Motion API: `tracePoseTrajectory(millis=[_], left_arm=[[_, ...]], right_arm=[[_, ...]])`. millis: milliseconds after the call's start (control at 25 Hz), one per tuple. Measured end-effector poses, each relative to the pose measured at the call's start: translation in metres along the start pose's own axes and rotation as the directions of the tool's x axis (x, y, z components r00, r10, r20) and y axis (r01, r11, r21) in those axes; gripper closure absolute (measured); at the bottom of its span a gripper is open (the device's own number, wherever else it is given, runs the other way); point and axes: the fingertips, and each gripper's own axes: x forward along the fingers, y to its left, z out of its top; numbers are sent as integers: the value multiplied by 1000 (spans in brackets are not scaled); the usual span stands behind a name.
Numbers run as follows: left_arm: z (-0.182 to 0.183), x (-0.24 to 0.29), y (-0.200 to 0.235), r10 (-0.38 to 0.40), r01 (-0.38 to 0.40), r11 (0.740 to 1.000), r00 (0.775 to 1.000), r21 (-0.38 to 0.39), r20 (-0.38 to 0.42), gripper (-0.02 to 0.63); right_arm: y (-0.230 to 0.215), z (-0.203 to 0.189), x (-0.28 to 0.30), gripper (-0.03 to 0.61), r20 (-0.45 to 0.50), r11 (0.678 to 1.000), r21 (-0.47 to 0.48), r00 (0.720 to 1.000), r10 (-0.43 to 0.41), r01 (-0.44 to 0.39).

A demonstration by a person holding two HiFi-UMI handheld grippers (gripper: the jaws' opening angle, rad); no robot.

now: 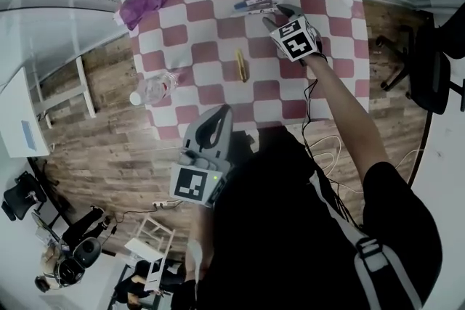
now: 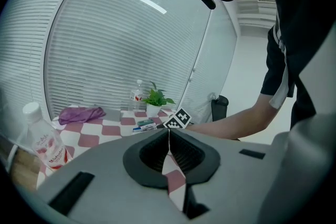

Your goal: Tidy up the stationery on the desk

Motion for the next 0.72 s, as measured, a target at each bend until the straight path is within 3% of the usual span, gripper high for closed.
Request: tracePoseTrajectory(millis=[360, 720], left_arm=[[-1, 1, -4, 15, -15, 1000, 1000, -4, -5, 580], [-6, -1, -7, 14, -14, 1000, 1000, -11, -6, 580]], right_arm=[[-1, -6, 8, 367, -24, 999, -10, 999, 37, -37], [16, -7, 2, 457, -41, 994, -89, 997, 65, -68]])
